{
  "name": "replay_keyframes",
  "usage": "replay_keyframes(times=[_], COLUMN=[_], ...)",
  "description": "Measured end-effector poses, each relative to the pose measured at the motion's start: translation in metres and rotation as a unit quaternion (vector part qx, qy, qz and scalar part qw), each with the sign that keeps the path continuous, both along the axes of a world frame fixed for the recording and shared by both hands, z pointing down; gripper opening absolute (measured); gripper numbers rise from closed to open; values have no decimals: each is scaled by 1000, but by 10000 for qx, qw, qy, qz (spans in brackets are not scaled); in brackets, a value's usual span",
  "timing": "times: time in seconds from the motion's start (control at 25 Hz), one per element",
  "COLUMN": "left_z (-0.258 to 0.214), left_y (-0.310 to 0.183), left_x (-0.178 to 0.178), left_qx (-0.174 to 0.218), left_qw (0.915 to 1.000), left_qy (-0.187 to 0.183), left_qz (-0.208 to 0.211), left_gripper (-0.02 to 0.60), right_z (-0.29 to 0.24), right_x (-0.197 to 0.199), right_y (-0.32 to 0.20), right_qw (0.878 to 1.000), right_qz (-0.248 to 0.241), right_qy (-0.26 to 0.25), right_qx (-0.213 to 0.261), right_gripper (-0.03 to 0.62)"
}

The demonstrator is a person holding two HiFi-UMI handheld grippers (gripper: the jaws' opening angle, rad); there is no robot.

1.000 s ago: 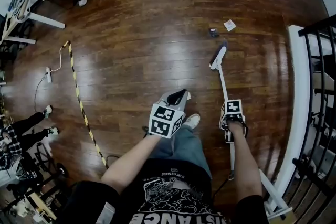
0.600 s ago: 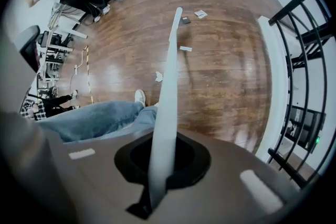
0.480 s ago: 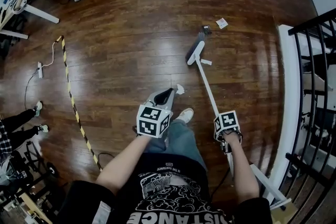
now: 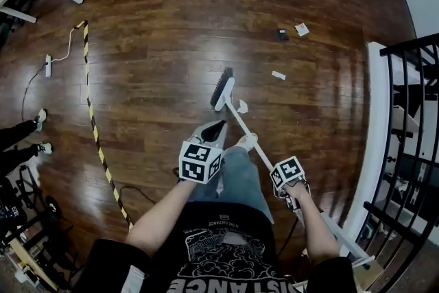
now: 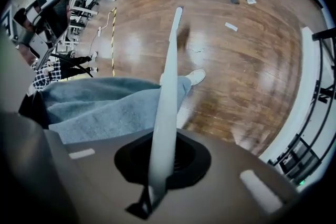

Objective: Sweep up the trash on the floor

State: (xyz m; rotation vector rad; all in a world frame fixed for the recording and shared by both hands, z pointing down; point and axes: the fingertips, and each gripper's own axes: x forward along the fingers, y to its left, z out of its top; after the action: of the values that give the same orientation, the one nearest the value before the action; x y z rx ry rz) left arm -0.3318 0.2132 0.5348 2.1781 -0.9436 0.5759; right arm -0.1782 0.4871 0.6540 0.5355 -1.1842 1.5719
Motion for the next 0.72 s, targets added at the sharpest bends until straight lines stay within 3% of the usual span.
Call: replay_keyframes(times=[0.2, 0.36, 0.48, 0.72], left_z=[13, 20, 23, 23], left_y=[16, 22, 20, 12], left_x=[-40, -57, -62, -45], left_qx=[-145, -182, -203, -198], left_qw=[9996, 9991, 9988, 9987], left_qy=[4, -1, -28, -82], left_qz=[-232, -371, -439, -461], left_gripper=[5, 5, 5, 5], right_z=[5, 12, 15, 17], right_x=[-4, 23, 52, 98], right_y=[22, 25, 19, -7], right_qw=[9984, 9929, 9860, 9828], right_qz=[-292, -801, -1151, -1188], right_qy=[-61, 322, 710, 1064], right_qx=[-480, -817, -973, -930], right_gripper=[0, 0, 0, 0])
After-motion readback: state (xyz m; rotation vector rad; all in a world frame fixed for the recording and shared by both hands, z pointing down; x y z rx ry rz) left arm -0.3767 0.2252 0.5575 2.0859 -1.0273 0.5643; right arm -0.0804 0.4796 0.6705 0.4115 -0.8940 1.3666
